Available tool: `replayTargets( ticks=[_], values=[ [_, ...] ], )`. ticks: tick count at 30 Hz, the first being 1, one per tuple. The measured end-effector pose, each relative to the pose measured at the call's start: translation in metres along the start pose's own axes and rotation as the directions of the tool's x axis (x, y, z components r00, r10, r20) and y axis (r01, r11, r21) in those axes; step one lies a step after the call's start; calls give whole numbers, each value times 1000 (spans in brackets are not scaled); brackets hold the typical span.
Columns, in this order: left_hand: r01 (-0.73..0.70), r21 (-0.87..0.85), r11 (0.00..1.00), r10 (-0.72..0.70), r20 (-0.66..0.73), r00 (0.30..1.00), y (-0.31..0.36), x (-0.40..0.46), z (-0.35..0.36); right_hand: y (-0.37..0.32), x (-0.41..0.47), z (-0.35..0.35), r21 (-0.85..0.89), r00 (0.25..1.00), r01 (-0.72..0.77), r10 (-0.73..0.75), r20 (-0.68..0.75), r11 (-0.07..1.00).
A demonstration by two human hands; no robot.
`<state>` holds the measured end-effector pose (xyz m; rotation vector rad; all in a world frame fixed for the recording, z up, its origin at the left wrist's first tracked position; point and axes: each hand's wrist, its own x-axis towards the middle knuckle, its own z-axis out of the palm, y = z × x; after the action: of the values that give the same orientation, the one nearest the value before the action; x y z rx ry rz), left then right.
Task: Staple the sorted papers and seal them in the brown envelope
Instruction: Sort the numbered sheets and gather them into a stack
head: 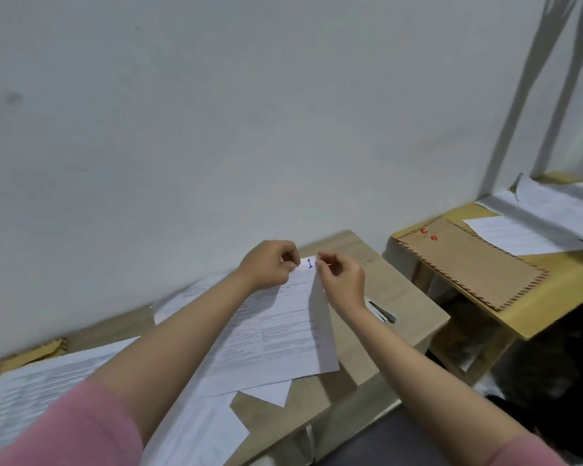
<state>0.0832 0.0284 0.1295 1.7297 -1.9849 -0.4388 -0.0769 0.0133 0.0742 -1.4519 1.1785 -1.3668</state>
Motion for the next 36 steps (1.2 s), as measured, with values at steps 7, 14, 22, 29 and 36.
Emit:
replayTargets(
  ticks=[7, 14, 22, 29, 36],
  values=[
    [214, -39, 976, -218, -175, 960, -51, -68, -43, -15, -2, 58, -99, 944, 132, -94, 316, 986],
    [415, -82, 906, -421, -269, 866, -114, -139, -67, 47, 0, 76, -511, 907, 137, 100, 410, 849],
    [445, -184, 877, -480, -267, 835, -136, -162, -49, 93, -9, 59, -859, 954, -141, 299, 14, 491],
    [415, -216, 884, -458, -220, 861, -133, -148, -30, 116, -21, 49, -722, 989, -69, 143, 42, 688],
    [411, -243, 879, -457, -180, 871, -129, -141, -15, 120, -30, 45, -709, 994, -46, 100, 35, 704]
  ],
)
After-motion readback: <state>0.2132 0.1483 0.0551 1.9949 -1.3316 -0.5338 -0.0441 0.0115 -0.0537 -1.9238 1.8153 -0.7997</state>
